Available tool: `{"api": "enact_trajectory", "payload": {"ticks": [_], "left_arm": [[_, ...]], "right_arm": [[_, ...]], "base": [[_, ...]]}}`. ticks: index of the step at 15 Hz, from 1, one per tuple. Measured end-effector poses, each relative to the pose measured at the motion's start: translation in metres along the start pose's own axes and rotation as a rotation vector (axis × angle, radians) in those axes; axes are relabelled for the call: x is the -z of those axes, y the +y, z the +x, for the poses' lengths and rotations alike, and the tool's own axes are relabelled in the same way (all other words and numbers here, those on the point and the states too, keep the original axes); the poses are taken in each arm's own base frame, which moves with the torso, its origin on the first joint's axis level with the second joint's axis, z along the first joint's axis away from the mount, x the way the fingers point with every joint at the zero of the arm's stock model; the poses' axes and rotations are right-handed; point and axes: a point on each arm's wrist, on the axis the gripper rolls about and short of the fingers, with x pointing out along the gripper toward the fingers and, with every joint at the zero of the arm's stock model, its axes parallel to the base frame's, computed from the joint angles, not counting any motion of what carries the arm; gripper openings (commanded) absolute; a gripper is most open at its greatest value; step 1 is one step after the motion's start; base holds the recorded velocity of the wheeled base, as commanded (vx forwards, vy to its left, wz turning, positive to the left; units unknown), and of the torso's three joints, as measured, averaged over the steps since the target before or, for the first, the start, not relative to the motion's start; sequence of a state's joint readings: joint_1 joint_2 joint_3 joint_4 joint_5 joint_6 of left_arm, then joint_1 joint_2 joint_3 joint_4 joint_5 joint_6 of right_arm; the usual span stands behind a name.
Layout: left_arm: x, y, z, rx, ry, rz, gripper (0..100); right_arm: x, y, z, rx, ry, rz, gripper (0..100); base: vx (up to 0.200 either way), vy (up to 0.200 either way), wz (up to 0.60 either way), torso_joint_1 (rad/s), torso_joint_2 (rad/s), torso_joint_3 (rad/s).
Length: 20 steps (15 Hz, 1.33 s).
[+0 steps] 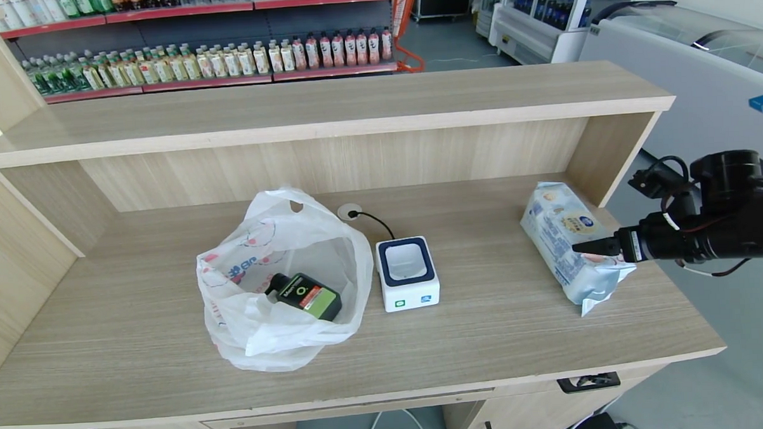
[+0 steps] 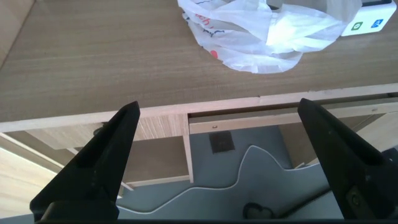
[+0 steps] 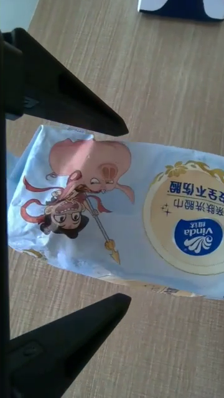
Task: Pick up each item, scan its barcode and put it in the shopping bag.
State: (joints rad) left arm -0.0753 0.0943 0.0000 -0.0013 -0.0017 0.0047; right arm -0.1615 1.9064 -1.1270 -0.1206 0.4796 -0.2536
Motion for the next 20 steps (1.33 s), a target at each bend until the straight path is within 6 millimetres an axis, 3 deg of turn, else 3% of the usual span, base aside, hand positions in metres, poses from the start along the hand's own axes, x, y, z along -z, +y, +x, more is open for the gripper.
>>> {"api": "enact_trajectory", "payload": {"ticks": [7,14,15,20], "left_arm": [[0.0,0.0,0.0,0.0,0.0,0.0,100],[0.0,0.0,0.0,0.0,0.0,0.0,100],[0.0,0.0,0.0,0.0,0.0,0.0,100],[0.0,0.0,0.0,0.0,0.0,0.0,100]], "right_arm": [[0.016,0.003,0.026,-0.052,0.037,-0.003,100],[0.027,-0.007,0.038,-0.044,0.039,-0.074,100],[0.028,-0.009,0.038,-0.041,0.037,-0.072,0],[0.028,-0.012,0.039,-0.032,0.035,-0.07,0]], "base": [[0.0,0.0,0.0,0.0,0.0,0.0],[0.0,0.0,0.0,0.0,0.0,0.0],[0.0,0.0,0.0,0.0,0.0,0.0],[0.0,0.0,0.0,0.0,0.0,0.0]]}}
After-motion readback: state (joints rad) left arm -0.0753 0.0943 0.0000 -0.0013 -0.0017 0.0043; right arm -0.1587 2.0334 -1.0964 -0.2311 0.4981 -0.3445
